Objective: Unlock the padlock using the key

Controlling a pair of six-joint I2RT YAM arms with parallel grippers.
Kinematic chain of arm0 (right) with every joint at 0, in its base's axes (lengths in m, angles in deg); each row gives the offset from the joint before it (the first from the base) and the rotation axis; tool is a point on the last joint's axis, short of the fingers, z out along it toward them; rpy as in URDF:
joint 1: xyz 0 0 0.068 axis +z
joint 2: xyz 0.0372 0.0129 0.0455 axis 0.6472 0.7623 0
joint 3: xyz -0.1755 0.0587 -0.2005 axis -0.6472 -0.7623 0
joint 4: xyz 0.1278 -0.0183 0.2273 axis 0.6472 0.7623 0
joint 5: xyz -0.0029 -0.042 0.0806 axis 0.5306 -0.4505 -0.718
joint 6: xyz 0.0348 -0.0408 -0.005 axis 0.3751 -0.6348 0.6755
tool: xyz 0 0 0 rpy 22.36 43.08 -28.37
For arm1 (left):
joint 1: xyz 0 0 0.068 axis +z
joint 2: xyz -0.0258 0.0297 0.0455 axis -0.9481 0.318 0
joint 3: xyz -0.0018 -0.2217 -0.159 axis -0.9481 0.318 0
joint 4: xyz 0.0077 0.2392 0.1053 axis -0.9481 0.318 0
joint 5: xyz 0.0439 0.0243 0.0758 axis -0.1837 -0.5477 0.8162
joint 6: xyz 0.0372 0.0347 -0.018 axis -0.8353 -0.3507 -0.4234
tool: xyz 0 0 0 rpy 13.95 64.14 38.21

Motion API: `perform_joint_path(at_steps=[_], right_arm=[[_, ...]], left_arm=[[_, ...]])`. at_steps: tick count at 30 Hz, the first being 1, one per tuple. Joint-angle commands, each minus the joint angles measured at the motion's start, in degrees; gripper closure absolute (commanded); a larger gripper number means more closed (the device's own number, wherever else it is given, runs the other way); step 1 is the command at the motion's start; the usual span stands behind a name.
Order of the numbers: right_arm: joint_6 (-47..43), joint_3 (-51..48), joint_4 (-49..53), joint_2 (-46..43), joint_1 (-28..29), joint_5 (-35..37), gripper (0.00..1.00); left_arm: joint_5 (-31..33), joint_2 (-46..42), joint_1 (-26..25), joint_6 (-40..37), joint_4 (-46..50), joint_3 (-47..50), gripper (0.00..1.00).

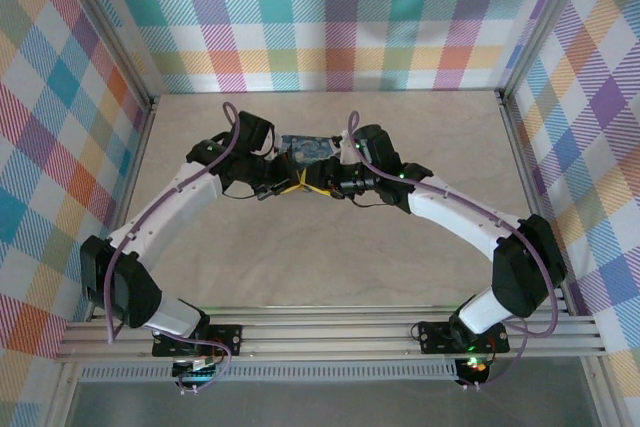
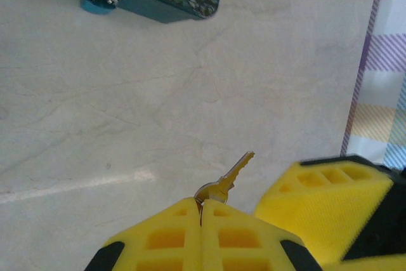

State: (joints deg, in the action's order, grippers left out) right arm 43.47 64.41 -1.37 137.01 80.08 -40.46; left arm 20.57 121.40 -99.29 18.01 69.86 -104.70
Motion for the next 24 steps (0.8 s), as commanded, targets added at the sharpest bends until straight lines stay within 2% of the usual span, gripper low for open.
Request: perform_joint_path(at_steps=[1, 7, 13, 18, 24], right_arm=[[3.07, -4.20, 0.74, 0.64, 0.54, 3.40, 0.59], [4.51, -4.01, -1.18, 2.04, 0.42, 2.87, 0.50], [4.78, -4.90, -1.07, 1.71, 0.42, 2.43, 0.50], [-0.23, -8.98, -0.04, -5.03, 0.37, 6.39, 0.52], [-7.69, -7.44, 1.19, -11.90, 0.35, 12.50, 0.57]], left_arm=[[-6.35, 0.40, -0.20, -8.02, 2.88, -5.47, 1.00], [-9.71, 1.71, -0.33, -17.46, 7.98, -8.75, 1.00], [-4.50, 1.16, -0.35, -20.82, 10.35, -10.75, 1.00], [0.09, 3.83, -0.29, -25.06, 17.31, -15.69, 1.00], [-1.36, 5.30, -0.33, -29.27, 21.27, -18.68, 1.00]])
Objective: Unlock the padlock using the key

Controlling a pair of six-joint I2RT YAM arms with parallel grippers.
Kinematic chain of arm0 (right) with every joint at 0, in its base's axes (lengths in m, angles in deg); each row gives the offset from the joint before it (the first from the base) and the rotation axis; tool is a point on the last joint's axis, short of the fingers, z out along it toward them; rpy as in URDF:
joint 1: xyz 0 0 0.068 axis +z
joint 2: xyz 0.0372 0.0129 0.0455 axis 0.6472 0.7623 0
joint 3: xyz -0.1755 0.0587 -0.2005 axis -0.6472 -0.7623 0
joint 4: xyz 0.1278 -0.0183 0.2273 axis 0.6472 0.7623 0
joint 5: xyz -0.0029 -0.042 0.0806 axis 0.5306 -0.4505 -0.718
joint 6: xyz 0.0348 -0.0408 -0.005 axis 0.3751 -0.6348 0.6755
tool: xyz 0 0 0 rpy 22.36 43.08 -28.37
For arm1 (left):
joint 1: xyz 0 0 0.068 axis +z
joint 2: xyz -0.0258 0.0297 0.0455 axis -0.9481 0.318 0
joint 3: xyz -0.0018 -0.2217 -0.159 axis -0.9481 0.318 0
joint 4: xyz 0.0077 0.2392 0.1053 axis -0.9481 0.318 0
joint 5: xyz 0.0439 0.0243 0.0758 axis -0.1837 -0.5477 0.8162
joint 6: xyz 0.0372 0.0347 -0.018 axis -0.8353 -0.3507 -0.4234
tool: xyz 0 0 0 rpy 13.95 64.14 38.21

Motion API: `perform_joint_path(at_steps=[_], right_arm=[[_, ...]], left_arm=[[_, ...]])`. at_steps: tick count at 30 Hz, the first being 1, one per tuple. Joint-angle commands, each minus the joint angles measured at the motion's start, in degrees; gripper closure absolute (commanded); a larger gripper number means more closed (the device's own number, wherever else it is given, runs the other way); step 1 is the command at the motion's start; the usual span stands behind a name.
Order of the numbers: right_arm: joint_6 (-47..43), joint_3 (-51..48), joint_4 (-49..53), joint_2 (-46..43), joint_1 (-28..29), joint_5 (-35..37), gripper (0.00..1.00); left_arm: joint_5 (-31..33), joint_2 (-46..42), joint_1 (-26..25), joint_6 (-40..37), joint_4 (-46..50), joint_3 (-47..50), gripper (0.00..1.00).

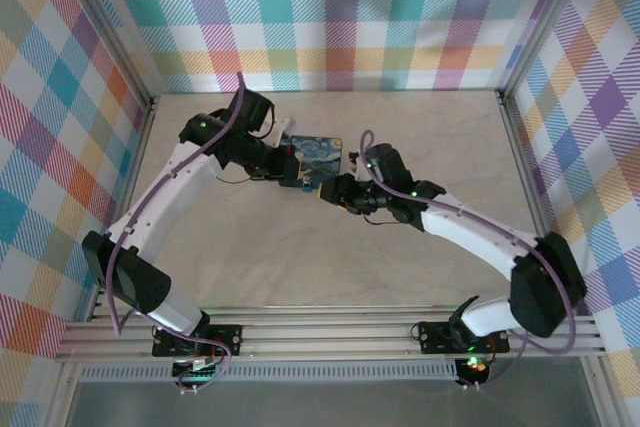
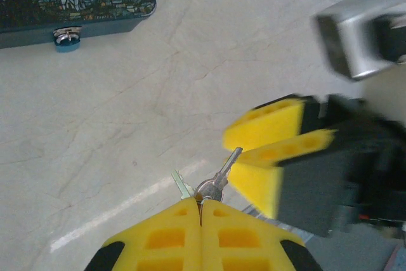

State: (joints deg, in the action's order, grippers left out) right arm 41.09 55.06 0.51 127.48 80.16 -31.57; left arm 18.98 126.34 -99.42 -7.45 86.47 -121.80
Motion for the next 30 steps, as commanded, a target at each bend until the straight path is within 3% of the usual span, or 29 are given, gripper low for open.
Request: perform_joint_path(at_steps=[1, 7, 13, 24, 30], right_arm=[[-6.24, 3.28, -0.79, -2.03, 0.29, 3.33, 0.57], [-6.21, 12.59, -1.01, 5.15, 0.33, -4.06, 0.55], [-3.58, 13.07, -2.56, 9.43, 0.93, -7.73, 0.55], [-1.29, 6.02, 0.24, 8.84, 2.00, -4.14, 0.56], [-4.36, 3.82, 1.56, 5.07, 2.00, -0.49, 0.54]], left_arm=[[0.17, 0.30, -0.24, -4.19, 4.79, -1.64, 1.00], [-0.27, -0.48, -0.21, -4.65, 4.55, -1.37, 1.00], [0.08, -1.60, -0.22, -4.29, 3.35, -1.37, 1.00], [-1.63, -1.66, 0.03, -3.42, 1.38, -3.00, 1.00], [-2.07, -0.71, 0.11, -3.42, 1.93, -3.78, 1.00]])
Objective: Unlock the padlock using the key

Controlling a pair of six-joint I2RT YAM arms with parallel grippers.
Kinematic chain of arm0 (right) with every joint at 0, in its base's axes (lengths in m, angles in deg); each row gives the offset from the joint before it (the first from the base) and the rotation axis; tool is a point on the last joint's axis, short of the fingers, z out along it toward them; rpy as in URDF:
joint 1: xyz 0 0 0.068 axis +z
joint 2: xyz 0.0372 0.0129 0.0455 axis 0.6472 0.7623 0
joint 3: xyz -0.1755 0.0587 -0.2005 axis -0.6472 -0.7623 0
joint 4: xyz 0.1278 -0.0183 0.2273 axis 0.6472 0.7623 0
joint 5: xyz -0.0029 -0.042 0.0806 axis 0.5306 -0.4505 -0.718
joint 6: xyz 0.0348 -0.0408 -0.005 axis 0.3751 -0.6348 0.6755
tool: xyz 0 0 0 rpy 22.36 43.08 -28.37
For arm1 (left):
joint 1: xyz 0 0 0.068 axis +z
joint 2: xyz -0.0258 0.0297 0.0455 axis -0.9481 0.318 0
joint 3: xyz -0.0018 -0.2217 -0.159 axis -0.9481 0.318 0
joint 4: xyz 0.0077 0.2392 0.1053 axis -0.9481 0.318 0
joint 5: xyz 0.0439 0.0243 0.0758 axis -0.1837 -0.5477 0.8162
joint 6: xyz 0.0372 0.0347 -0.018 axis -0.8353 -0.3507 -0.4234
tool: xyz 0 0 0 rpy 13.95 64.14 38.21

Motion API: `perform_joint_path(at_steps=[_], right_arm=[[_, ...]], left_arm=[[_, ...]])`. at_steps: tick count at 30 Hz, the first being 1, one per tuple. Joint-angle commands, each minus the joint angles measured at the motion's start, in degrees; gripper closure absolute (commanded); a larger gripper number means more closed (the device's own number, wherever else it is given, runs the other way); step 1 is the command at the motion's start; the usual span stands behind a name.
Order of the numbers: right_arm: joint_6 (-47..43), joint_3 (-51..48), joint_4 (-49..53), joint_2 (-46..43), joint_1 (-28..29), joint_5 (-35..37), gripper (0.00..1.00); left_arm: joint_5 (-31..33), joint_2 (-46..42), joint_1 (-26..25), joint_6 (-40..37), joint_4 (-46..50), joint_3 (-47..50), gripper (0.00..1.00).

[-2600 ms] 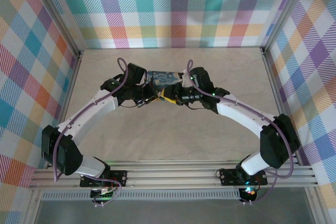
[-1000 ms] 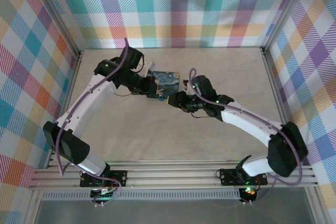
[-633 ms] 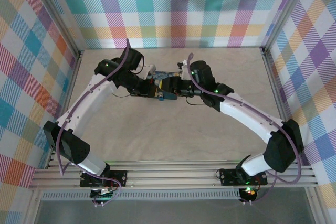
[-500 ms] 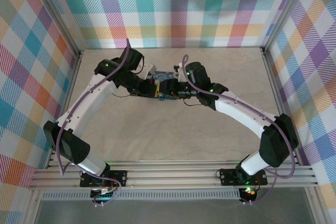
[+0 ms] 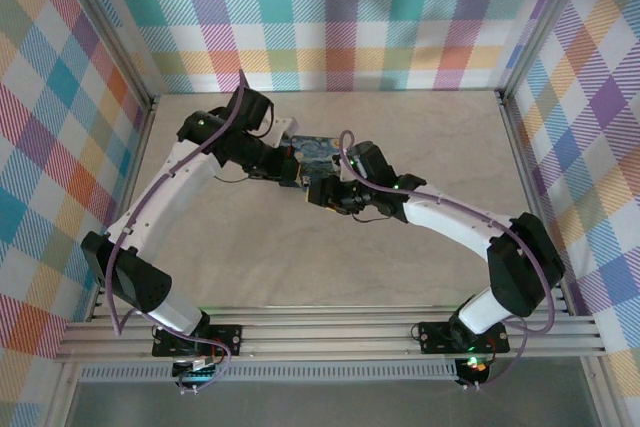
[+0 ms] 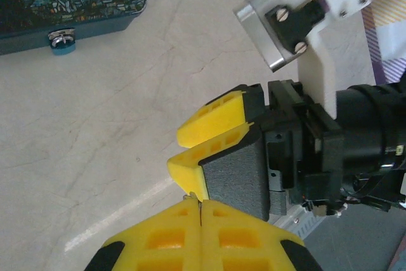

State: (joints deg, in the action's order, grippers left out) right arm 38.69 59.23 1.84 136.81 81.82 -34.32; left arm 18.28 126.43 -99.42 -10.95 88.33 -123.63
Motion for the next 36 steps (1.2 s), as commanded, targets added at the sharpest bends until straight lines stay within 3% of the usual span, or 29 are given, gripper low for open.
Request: perform_joint_path(at_steps=[1, 10, 15, 22, 25, 27, 33, 36], right_arm=[[-3.36, -0.88, -0.34, -5.19, 0.34, 2.78, 0.53], [-21.19, -0.52, -5.02, -7.62, 1.70, 3.44, 0.52], [-32.38, -1.00, -13.02, -7.33, 4.70, 3.43, 0.50], [-37.27, -1.67, -20.06, -7.17, 6.25, 1.64, 0.51], [-38.51, -1.58, -19.75, -6.72, 6.67, 1.38, 0.63], [-38.65, -1.89, -19.38, -6.73, 6.80, 1.42, 0.76], [-37.10, -3.10, -18.22, -8.66, 6.84, 2.86, 0.98], [-36.66, -2.01, -15.72, -9.43, 6.80, 2.46, 1.00]], left_arm=[[-1.41, -0.63, 0.19, 0.28, 0.40, -2.20, 1.00], [-3.41, 1.14, 0.63, 3.63, 4.37, -6.28, 1.00], [-4.88, 1.08, 1.07, 4.67, 5.66, -6.92, 1.00], [-6.33, 0.84, 1.35, 4.50, 6.29, -5.61, 1.00], [-6.61, 0.65, 1.73, 4.58, 5.94, -5.02, 1.00], [-6.39, 0.12, 2.11, 5.04, 5.06, -4.43, 1.00], [-6.76, -1.05, 4.02, 5.87, 3.22, -2.51, 1.00], [-7.88, -1.72, 4.49, 6.26, 1.84, -1.46, 1.00]])
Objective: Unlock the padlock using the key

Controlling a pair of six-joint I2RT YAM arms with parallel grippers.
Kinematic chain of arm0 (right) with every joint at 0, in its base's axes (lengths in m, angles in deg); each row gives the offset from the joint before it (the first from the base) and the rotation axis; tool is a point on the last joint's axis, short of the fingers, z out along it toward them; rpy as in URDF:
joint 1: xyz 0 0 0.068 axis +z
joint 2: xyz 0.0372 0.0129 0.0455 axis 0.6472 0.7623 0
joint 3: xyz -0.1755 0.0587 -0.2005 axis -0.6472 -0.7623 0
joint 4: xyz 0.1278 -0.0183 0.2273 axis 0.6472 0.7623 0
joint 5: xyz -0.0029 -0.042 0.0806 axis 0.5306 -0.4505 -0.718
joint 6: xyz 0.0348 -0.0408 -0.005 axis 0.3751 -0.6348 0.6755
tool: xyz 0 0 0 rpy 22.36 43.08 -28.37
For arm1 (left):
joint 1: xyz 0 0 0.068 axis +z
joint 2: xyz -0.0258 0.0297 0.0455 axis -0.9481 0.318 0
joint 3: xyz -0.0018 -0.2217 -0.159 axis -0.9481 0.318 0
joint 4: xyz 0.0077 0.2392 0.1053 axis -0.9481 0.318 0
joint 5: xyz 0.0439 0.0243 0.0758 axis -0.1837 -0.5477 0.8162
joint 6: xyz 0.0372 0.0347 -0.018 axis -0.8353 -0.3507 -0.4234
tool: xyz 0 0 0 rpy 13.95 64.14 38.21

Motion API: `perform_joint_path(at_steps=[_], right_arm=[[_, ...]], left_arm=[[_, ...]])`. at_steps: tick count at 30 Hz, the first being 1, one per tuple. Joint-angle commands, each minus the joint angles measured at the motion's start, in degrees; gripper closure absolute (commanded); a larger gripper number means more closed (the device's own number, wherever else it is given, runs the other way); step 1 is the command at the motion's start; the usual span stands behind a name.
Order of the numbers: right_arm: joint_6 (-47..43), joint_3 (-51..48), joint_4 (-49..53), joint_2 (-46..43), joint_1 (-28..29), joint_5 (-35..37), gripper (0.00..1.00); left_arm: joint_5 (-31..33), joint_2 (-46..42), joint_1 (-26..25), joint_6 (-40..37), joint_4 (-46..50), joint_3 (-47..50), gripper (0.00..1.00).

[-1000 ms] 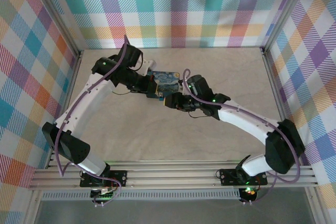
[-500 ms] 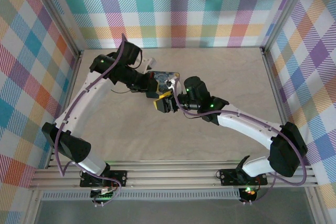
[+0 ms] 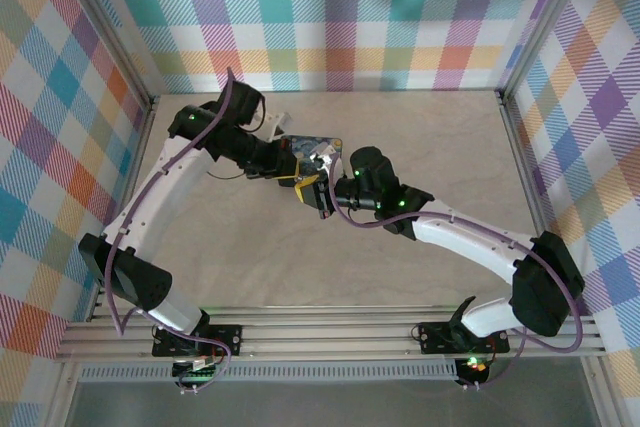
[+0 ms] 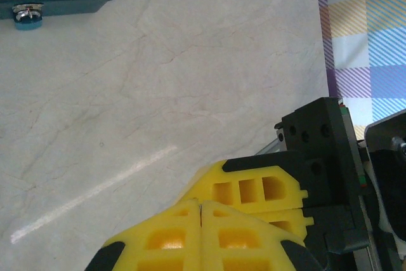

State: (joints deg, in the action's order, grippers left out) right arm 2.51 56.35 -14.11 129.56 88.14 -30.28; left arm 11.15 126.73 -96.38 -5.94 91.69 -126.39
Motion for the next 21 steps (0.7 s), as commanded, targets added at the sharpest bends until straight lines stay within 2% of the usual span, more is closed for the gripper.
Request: perform_joint_path(at_steps=[1, 5, 7, 9, 12, 16, 21], right_arm=[[-0.90, 1.32, 1.08, -2.31, 0.51, -2.27, 1.00], [-2.20, 3.24, 4.92, -2.61, 0.44, -5.04, 1.00], [-3.31, 4.33, 7.15, -2.68, 0.37, -7.23, 1.00], [-4.81, 6.81, 11.67, -2.44, -0.28, -11.16, 1.00], [-7.05, 11.88, 20.91, -1.46, -2.11, -17.87, 1.00], [-10.14, 18.42, 31.26, 0.21, -4.32, -25.71, 1.00], [-13.44, 25.14, 41.51, 2.78, -5.62, -31.62, 1.00]], left_arm=[[-1.04, -2.34, 1.59, 1.49, -2.05, 1.73, 1.00], [-2.68, -3.70, 2.41, 1.99, -4.39, 2.99, 1.00], [-3.58, -4.59, 2.82, 0.59, -4.91, 3.13, 0.88], [-3.62, -6.54, 3.42, -2.49, -5.84, 3.42, 0.71], [-3.28, -11.25, 5.14, -5.79, -9.41, 6.07, 0.56], [-9.62, -17.72, 6.30, -12.18, -17.39, 12.10, 0.52], [-22.93, -22.69, 6.14, -19.60, -24.54, 18.80, 0.47]])
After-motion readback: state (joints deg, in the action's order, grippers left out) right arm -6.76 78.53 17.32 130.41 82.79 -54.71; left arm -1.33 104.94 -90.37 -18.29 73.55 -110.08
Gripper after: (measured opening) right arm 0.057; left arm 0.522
